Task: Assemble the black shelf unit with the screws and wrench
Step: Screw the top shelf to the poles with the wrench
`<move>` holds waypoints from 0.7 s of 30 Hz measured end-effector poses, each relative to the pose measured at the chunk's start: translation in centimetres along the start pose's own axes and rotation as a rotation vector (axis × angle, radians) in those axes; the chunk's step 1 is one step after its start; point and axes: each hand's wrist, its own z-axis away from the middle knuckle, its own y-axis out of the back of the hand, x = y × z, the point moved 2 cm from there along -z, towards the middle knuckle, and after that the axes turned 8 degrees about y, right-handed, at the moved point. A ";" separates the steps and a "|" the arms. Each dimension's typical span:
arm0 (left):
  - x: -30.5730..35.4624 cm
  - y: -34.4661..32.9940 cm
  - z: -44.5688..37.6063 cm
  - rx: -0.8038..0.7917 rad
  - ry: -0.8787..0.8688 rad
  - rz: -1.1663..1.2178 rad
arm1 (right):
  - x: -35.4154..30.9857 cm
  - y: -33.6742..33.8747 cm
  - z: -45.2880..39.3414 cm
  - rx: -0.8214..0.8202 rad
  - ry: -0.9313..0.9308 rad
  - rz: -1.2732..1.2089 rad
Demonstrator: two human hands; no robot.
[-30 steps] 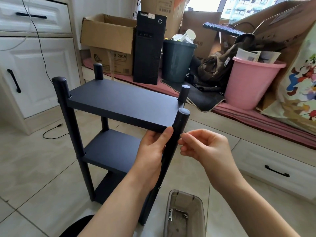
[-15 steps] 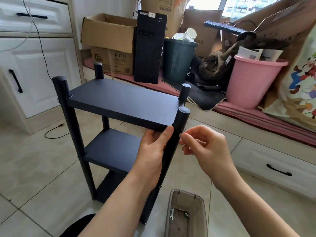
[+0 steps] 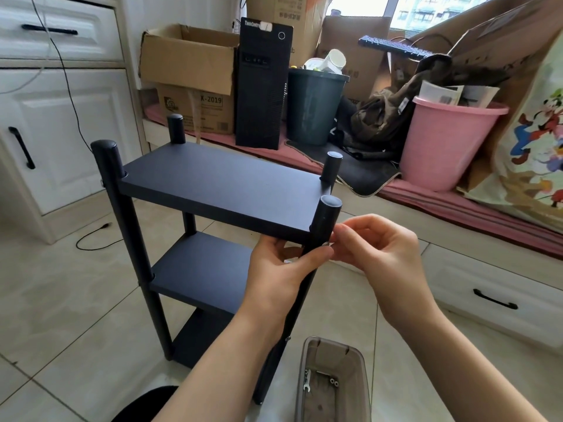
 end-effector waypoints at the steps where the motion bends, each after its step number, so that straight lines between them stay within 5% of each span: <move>1: 0.0 0.0 0.0 0.017 -0.005 -0.009 | -0.1 0.2 0.0 -0.039 0.008 0.002; 7: -0.3 0.0 0.4 0.176 -0.059 -0.061 | 0.8 0.5 -0.2 -0.149 -0.119 0.029; 11: -0.5 -0.4 1.0 0.275 -0.097 -0.010 | 1.5 -0.5 -0.5 -0.297 -0.259 -0.191; 17: -0.4 -1.0 2.0 0.467 -0.165 -0.071 | 1.0 -1.5 -1.0 -0.211 -0.270 -0.276; 21: 0.1 -0.7 2.8 0.732 -0.288 -0.428 | 1.0 -1.5 -1.0 -0.173 -0.304 -0.338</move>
